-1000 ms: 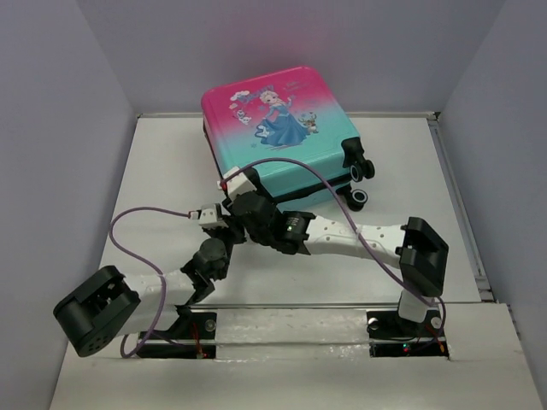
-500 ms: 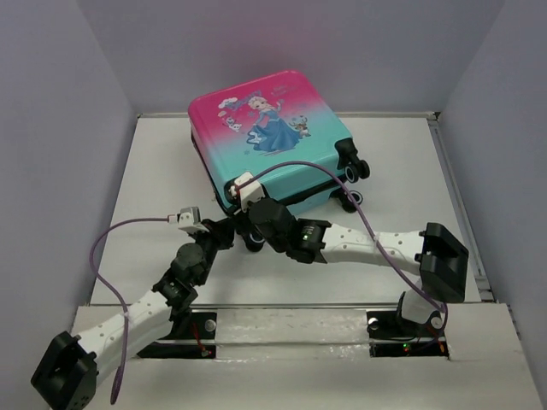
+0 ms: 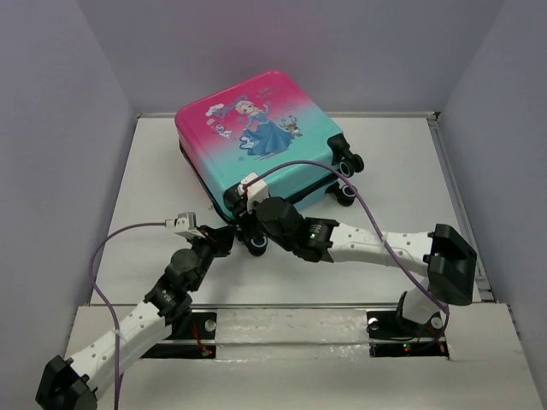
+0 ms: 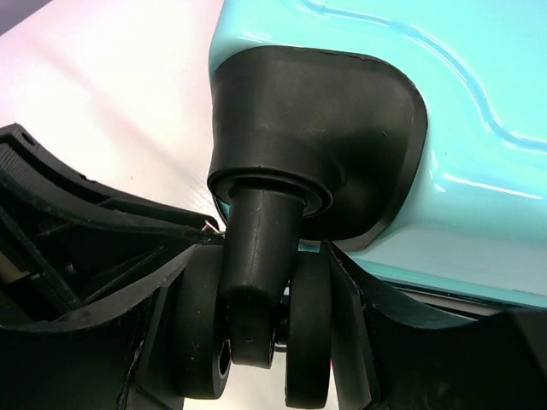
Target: Pack the luggage
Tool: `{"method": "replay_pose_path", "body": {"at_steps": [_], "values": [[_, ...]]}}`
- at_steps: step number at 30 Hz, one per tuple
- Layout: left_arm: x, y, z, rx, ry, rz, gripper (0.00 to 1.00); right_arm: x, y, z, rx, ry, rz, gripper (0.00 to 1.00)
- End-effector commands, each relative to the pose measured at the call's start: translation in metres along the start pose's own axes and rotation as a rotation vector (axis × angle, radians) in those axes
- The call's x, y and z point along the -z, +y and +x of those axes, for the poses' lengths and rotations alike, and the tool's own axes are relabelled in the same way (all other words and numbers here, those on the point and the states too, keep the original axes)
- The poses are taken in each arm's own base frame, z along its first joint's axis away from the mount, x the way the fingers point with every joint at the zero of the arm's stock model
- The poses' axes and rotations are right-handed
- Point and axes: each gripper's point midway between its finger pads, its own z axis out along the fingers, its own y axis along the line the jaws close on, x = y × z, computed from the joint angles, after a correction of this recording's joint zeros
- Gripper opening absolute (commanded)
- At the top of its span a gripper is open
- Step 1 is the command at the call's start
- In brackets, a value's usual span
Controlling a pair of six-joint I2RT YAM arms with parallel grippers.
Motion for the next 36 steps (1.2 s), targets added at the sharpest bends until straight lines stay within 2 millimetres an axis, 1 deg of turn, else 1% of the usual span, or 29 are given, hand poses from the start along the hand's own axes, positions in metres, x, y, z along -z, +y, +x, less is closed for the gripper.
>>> {"method": "replay_pose_path", "body": {"at_steps": [1, 2, 3, 4, 5, 6, 7, 8, 9, 10, 11, 12, 13, 14, 16, 17, 18, 19, 20, 21, 23, 24, 25, 27, 28, 29, 30, 32, 36], "values": [[0.006, -0.021, -0.053, -0.021, -0.231, 0.056, 0.06, 0.009, -0.125, 0.015, -0.041, 0.065, 0.405, 0.07], [0.007, -0.027, -0.054, -0.029, -0.223, 0.081, 0.06, 0.013, -0.131, 0.019, -0.056, 0.069, 0.416, 0.07], [0.009, -0.038, -0.061, -0.032, -0.226, 0.115, 0.06, 0.021, -0.132, 0.015, -0.088, 0.048, 0.415, 0.07], [0.010, -0.038, -0.061, -0.057, -0.220, 0.113, 0.06, 0.026, -0.133, 0.029, -0.084, 0.067, 0.410, 0.07], [0.010, -0.041, -0.065, -0.067, -0.223, 0.114, 0.06, 0.030, -0.133, 0.033, -0.088, 0.066, 0.401, 0.07], [0.012, -0.048, -0.074, -0.070, -0.237, 0.124, 0.10, 0.033, -0.132, 0.036, -0.108, 0.064, 0.391, 0.07], [0.012, -0.052, -0.077, -0.091, -0.235, 0.131, 0.26, 0.041, -0.132, 0.044, -0.118, 0.069, 0.377, 0.07], [0.012, -0.056, -0.081, -0.094, -0.237, 0.141, 0.35, 0.045, -0.132, 0.049, -0.127, 0.072, 0.375, 0.07], [0.012, -0.064, -0.084, -0.093, -0.232, 0.158, 0.49, 0.049, -0.132, 0.054, -0.143, 0.073, 0.373, 0.07], [0.011, -0.068, -0.085, -0.088, -0.224, 0.165, 0.54, 0.052, -0.133, 0.059, -0.148, 0.077, 0.372, 0.07], [0.010, -0.070, -0.084, -0.079, -0.214, 0.167, 0.57, 0.061, -0.134, 0.056, -0.167, 0.057, 0.366, 0.07], [0.006, -0.074, -0.079, -0.061, -0.182, 0.178, 0.60, 0.066, -0.135, 0.069, -0.178, 0.072, 0.365, 0.07], [0.006, -0.080, -0.079, -0.048, -0.180, 0.200, 0.63, 0.070, -0.135, 0.072, -0.191, 0.070, 0.356, 0.07], [0.004, -0.083, -0.077, -0.039, -0.166, 0.214, 0.63, 0.078, -0.137, 0.076, -0.204, 0.062, 0.354, 0.07], [0.003, -0.094, -0.070, -0.039, -0.129, 0.265, 0.63, 0.084, -0.139, 0.076, -0.229, 0.040, 0.347, 0.09], [0.003, -0.099, -0.069, -0.019, -0.120, 0.285, 0.63, 0.088, -0.139, 0.079, -0.237, 0.034, 0.338, 0.24], [0.003, -0.101, -0.066, -0.021, -0.109, 0.302, 0.61, 0.088, -0.137, 0.076, -0.246, 0.023, 0.323, 0.24], [0.003, -0.108, -0.059, -0.008, -0.083, 0.342, 0.57, 0.088, -0.133, 0.081, -0.252, 0.032, 0.302, 0.45], [0.003, -0.112, -0.055, -0.008, -0.068, 0.364, 0.56, 0.088, -0.132, 0.083, -0.259, 0.035, 0.298, 0.53], [0.001, -0.117, -0.047, -0.017, -0.038, 0.390, 0.52, 0.088, -0.130, 0.085, -0.275, 0.033, 0.286, 0.61], [-0.001, -0.121, -0.032, -0.041, 0.016, 0.404, 0.46, 0.091, -0.127, 0.092, -0.286, 0.035, 0.264, 0.64], [-0.001, -0.125, -0.031, -0.049, 0.025, 0.414, 0.44, 0.095, -0.124, 0.083, -0.314, -0.012, 0.232, 0.64], [-0.001, -0.127, -0.028, -0.063, 0.032, 0.424, 0.43, 0.097, -0.117, 0.092, -0.325, -0.017, 0.187, 0.64], [0.002, -0.135, -0.020, -0.081, 0.065, 0.467, 0.42, 0.104, -0.111, 0.092, -0.357, -0.046, 0.137, 0.66], [0.001, -0.139, -0.017, -0.090, 0.083, 0.481, 0.42, 0.113, -0.106, 0.081, -0.388, -0.098, 0.085, 0.69], [0.000, -0.142, -0.015, -0.103, 0.093, 0.491, 0.42, 0.117, -0.104, 0.090, -0.387, -0.092, 0.066, 0.73], [0.000, -0.144, -0.006, -0.115, 0.132, 0.512, 0.41, 0.121, -0.103, 0.089, -0.390, -0.106, 0.048, 0.79], [0.000, -0.154, -0.004, -0.123, 0.147, 0.548, 0.42, 0.132, -0.100, 0.092, -0.400, -0.134, 0.010, 0.82], [0.001, -0.172, 0.009, -0.125, 0.200, 0.616, 0.42, 0.143, -0.097, 0.096, -0.397, -0.162, -0.036, 1.00]]}}
